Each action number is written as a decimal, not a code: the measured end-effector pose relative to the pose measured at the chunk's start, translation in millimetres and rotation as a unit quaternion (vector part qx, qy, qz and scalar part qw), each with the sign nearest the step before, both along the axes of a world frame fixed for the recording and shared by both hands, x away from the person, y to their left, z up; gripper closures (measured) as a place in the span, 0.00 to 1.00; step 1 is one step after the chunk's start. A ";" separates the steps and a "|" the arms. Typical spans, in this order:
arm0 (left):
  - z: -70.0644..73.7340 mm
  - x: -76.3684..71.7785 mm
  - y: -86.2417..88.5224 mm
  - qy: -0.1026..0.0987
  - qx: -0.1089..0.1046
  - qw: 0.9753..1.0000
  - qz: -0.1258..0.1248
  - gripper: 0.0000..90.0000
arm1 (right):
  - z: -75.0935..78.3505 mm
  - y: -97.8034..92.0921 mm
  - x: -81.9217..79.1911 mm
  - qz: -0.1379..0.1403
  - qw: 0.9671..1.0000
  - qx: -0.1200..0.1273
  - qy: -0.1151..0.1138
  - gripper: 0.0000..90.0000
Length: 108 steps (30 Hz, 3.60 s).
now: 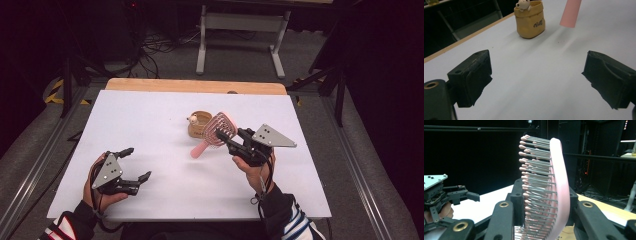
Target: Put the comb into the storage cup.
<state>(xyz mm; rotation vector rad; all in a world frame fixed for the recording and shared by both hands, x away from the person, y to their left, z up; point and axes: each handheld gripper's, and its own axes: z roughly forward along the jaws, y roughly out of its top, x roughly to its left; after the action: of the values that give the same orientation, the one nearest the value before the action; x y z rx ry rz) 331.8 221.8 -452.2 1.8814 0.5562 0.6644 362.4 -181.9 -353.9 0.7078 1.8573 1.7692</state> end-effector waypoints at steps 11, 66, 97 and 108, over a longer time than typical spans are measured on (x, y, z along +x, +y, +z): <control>-1.7 0.3 -0.5 0.002 0.001 1.000 0.000 0.10 | 12.5 -5.8 1.7 -0.010 1.000 0.005 -0.022 0.72; -3.0 2.2 -2.2 0.011 -0.002 1.000 -0.002 0.09 | 37.9 -9.1 52.6 -0.089 0.994 0.018 -0.056 0.72; -2.3 1.8 -1.5 0.010 -0.002 1.000 -0.003 0.09 | 16.6 2.6 83.1 -0.120 0.992 0.022 -0.021 0.72; -1.9 1.4 -1.0 0.008 -0.004 1.000 -0.002 0.09 | 3.7 7.2 88.9 -0.130 0.991 0.026 -0.005 0.72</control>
<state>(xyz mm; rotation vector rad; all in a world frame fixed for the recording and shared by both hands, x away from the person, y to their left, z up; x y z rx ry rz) 333.2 220.8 -454.0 1.8818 0.5653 0.6442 451.3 -174.8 -350.2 0.9138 1.6335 1.6526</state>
